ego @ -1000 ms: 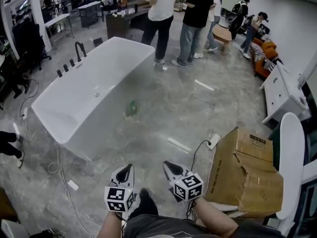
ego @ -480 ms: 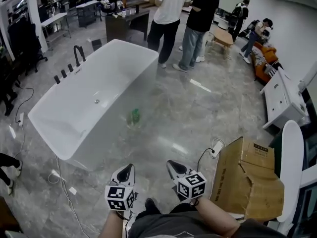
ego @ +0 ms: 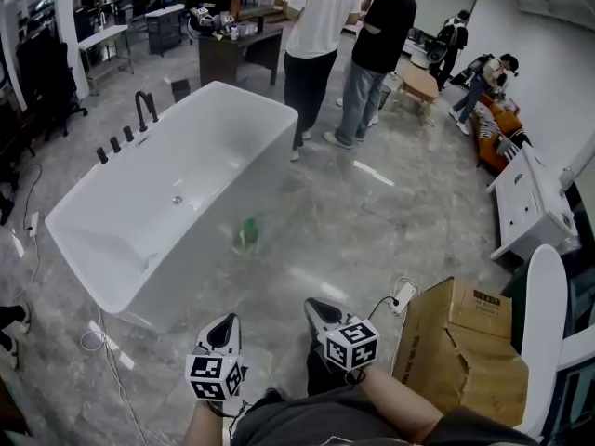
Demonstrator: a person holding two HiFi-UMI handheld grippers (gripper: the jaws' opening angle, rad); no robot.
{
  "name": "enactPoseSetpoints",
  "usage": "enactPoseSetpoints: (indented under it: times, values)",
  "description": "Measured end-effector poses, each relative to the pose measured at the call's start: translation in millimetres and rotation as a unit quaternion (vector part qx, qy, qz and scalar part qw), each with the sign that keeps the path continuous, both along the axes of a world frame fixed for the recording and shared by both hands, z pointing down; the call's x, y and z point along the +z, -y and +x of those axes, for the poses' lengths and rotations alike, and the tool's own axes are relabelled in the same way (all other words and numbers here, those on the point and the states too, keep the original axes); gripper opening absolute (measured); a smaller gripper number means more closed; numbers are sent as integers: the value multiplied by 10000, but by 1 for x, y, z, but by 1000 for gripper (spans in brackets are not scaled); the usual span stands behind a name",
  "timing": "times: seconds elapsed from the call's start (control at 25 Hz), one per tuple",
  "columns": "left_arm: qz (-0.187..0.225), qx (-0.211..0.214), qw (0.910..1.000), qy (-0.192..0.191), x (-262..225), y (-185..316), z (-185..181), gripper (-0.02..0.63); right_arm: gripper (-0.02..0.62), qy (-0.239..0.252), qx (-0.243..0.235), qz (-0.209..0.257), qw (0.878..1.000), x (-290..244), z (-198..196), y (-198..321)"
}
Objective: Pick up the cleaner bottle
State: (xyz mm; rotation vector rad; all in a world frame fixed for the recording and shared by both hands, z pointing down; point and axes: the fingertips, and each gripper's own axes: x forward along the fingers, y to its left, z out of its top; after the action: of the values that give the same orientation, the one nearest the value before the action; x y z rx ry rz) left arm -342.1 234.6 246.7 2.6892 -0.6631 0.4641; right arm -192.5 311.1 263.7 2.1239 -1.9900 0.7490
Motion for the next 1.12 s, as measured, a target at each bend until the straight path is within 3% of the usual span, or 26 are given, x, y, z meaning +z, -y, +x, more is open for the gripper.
enactPoseSetpoints:
  times: [0.28,0.76,1.12]
  values:
    - [70,-725,9971,243,11,57,34,14,26,213,-533,111,9983,23,59,76]
    - [-163,-1660,9856,267,13,135,183,14,26,284,-1411,-102,9895,44,218,183]
    - [-334,-2211,9743,284,18,148,188,14,28,369,-1556,-257,9868,61,240,213]
